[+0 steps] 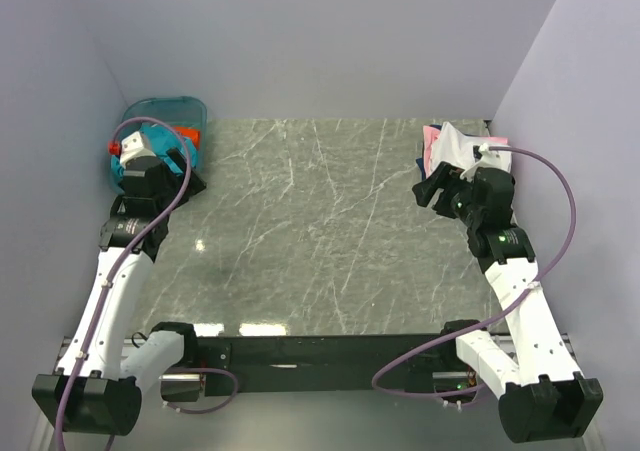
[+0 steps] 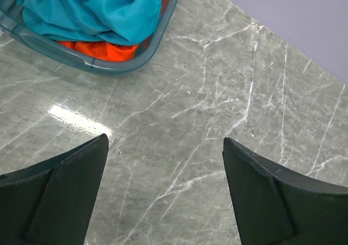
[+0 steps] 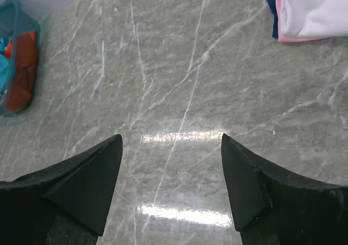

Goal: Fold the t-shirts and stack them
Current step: Grab the tshirt from the pile

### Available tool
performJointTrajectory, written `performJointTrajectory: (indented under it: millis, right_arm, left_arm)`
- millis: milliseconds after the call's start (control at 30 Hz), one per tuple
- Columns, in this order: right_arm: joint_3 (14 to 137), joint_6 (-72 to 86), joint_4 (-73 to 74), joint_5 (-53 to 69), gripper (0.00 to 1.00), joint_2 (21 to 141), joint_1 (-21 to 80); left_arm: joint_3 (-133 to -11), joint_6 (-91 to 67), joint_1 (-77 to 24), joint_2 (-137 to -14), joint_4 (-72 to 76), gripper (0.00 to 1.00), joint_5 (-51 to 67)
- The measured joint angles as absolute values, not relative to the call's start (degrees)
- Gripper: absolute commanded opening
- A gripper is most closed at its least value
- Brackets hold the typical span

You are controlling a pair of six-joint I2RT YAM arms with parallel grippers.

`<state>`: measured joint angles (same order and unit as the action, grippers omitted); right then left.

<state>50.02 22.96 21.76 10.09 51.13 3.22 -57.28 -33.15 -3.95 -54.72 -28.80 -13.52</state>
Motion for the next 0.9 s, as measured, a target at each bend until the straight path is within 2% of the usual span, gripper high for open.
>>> performJointTrajectory:
  millis: [400,533,633,733,900]
  right_arm:
    - [49.8,23.1,21.7,9.1,0.79,50.6,3.2]
    - [49.3,23.1,21.4,9.0,0.8,50.6,3.2]
    - [49.1,23.1,20.9,9.0,0.82,50.5,3.2]
    - [48.7,23.1,20.0,9.0,0.85,50.1,3.2]
    - [48.5,23.1,19.9,8.6,0.87,49.3,3.2]
  left_arm:
    - [-57.5,-34.6,-3.9,-57.2,-29.8,0.92,-15.1]
    - [-57.5,-31.8,-3.9,-57.2,-28.8,0.91,-11.5]
    - [-57.6,-29.5,-3.9,-57.7,-27.2,0.95,-8.5]
    - [-59.1,-28.0,-3.9,-60.3,-26.9,0.99,-8.4]
    - [-65.2,-25.8,-2.8,-68.7,-26.6,0.99,-11.4]
